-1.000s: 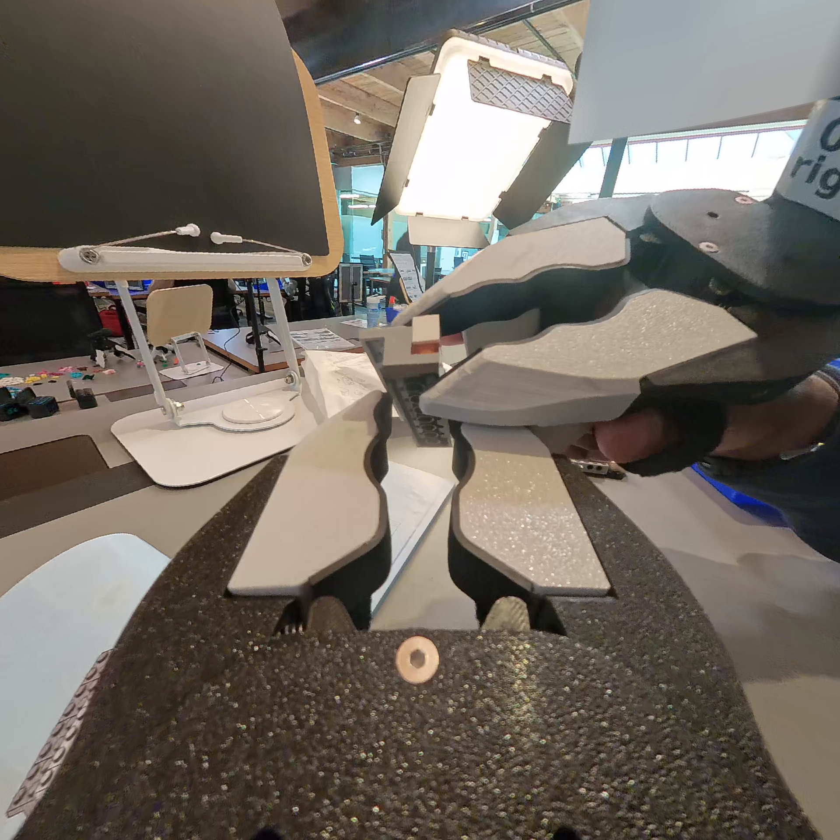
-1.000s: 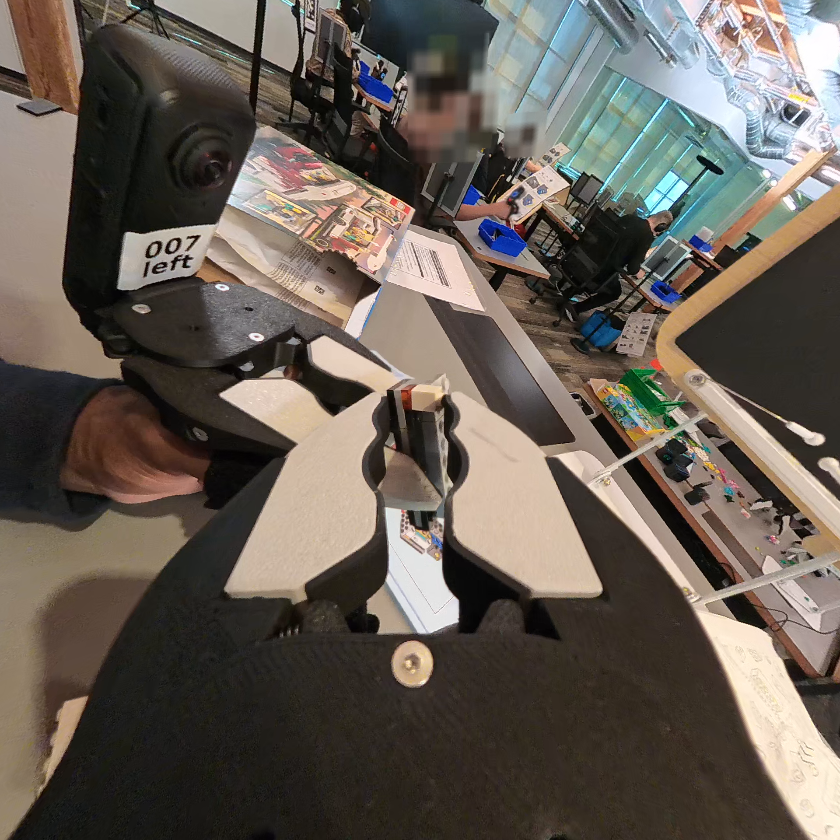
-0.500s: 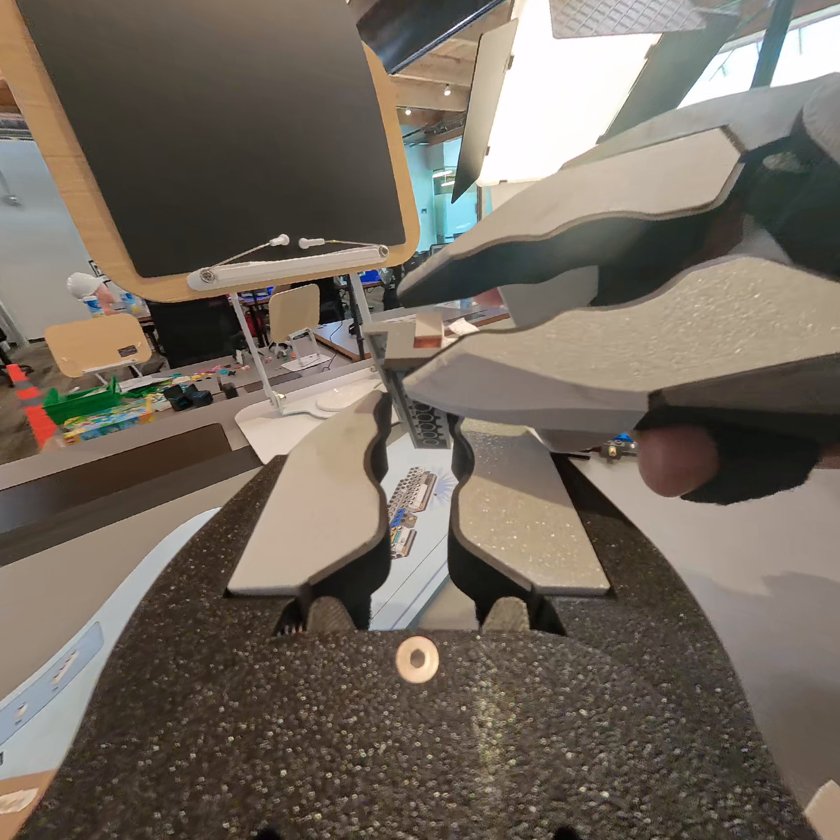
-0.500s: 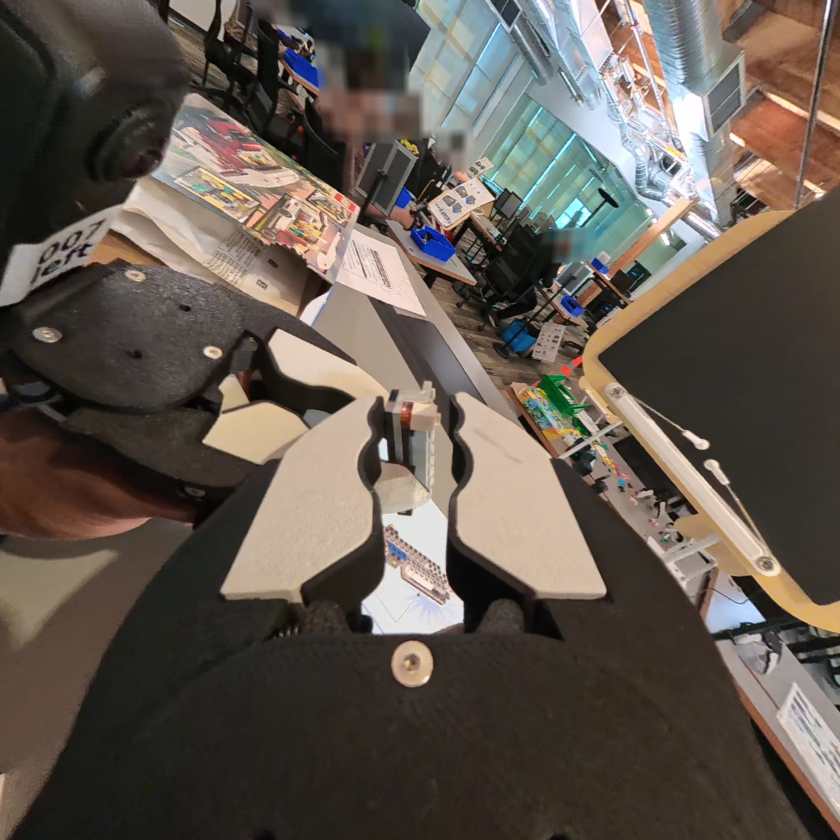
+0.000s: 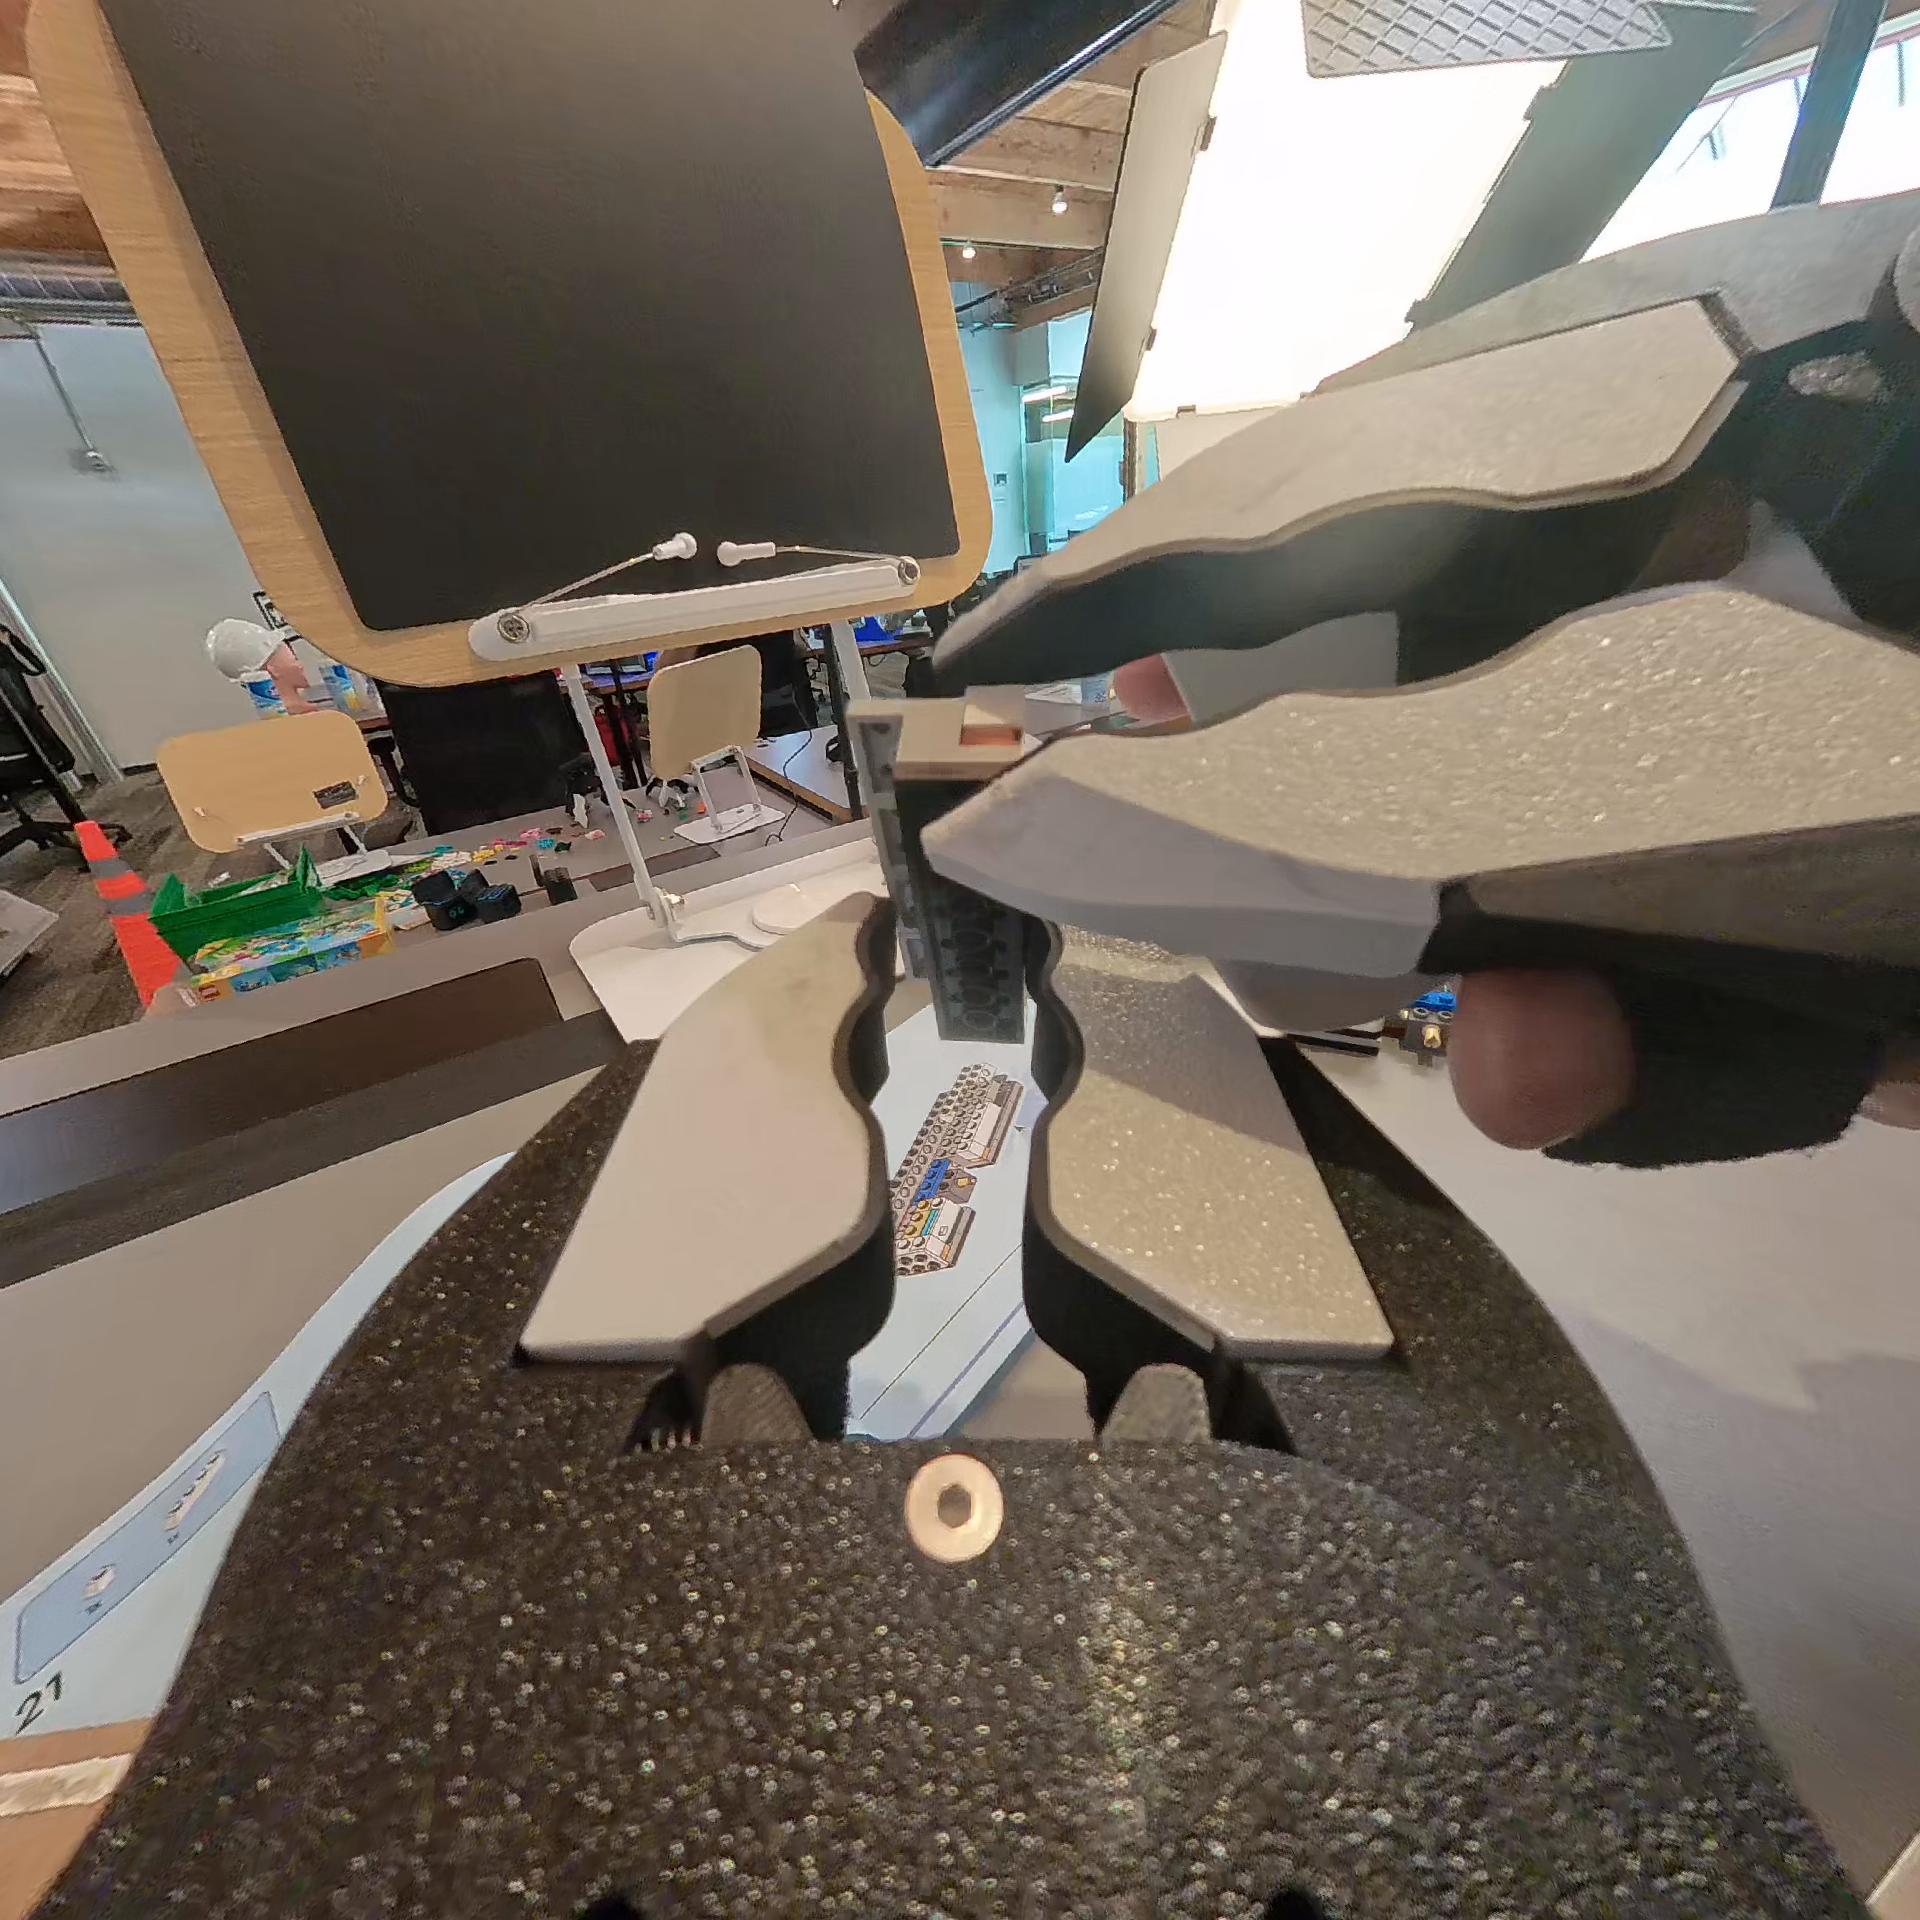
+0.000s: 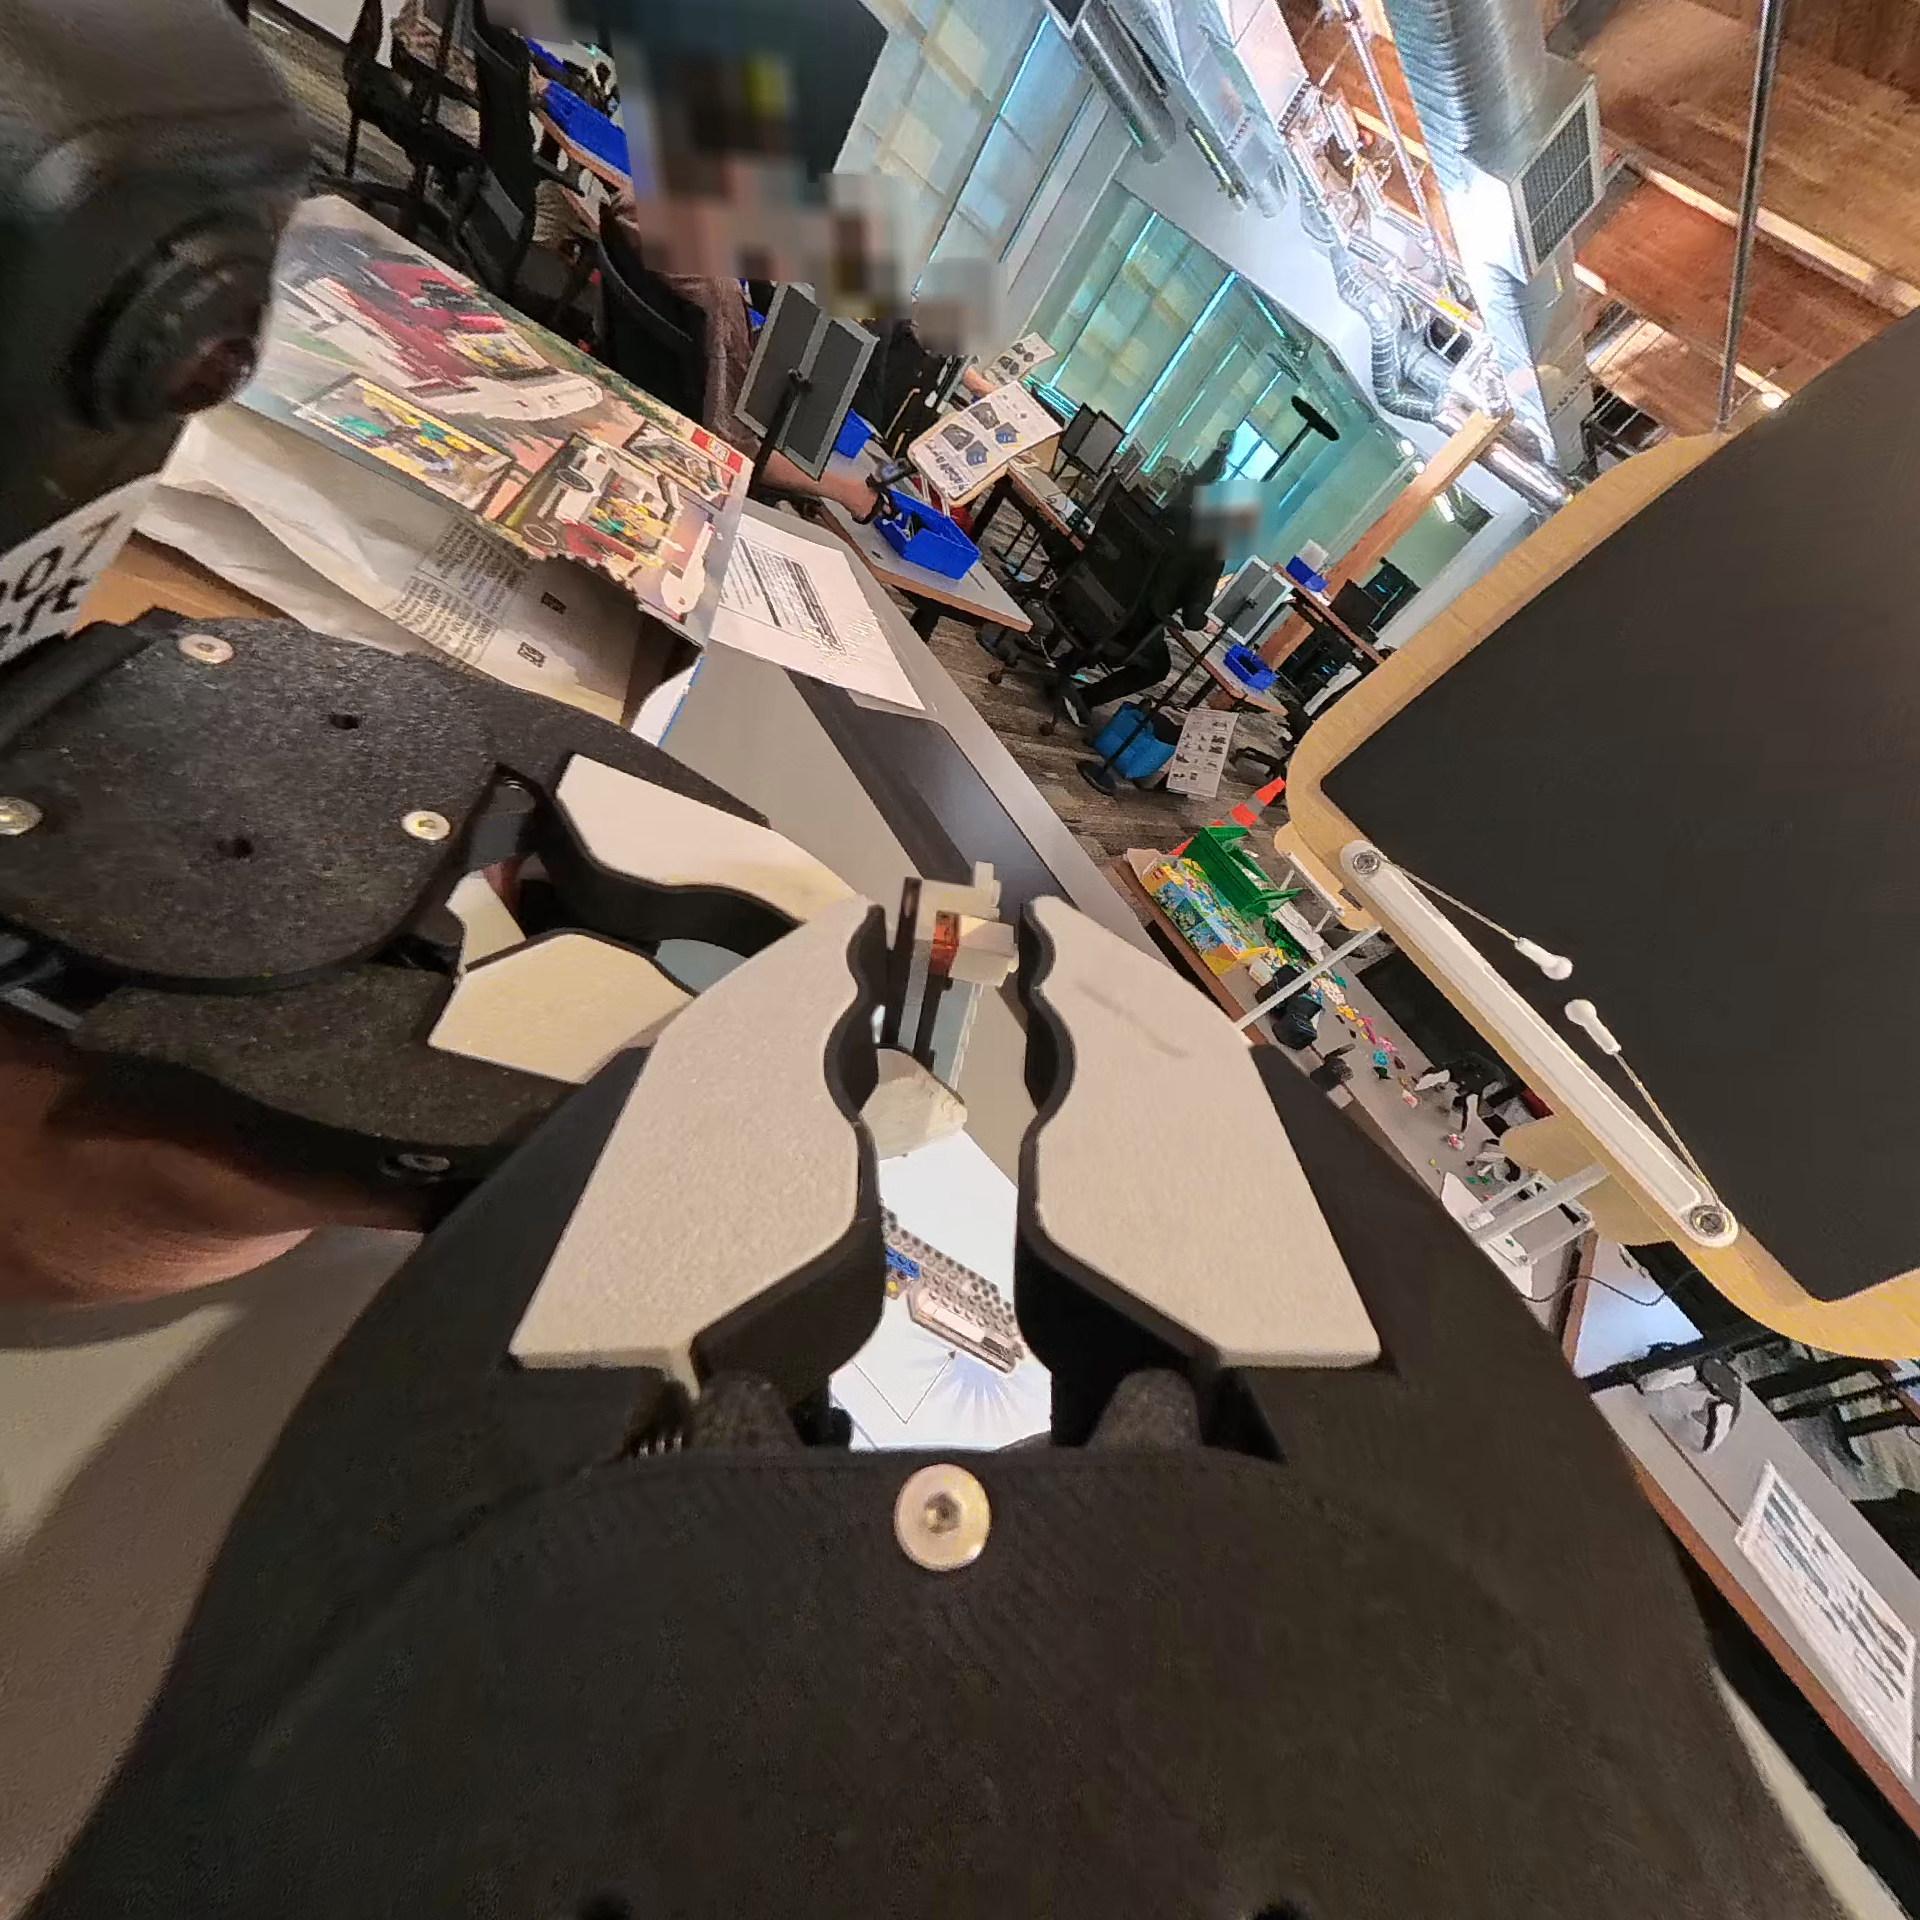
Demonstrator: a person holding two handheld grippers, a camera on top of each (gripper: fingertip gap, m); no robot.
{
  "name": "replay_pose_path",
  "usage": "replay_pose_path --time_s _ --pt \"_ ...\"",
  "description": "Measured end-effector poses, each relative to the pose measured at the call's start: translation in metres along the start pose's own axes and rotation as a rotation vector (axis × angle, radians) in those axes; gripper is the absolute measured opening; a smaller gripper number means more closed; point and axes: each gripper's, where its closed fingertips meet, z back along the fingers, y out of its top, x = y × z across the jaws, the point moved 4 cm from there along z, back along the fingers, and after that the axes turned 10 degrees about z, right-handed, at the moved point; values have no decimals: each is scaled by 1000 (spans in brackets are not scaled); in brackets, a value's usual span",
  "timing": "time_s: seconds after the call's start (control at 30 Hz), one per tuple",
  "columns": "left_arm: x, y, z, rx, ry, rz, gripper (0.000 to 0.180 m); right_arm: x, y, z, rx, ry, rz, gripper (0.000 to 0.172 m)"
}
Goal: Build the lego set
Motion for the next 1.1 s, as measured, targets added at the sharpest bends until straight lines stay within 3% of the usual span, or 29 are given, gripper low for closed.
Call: replay_pose_path --time_s 0.2,0.37,1.1 --pt "-1 1 1 11 23 -20 23 1 -1 -2 -14 -10 -66 32" --pt "0 1 1 4 26 -48 23 -1 0 -1 -1 -14 -56 24" --pt "1 -1 0 -11 32 -65 23 0 -2 0 7 -25 -11 22"
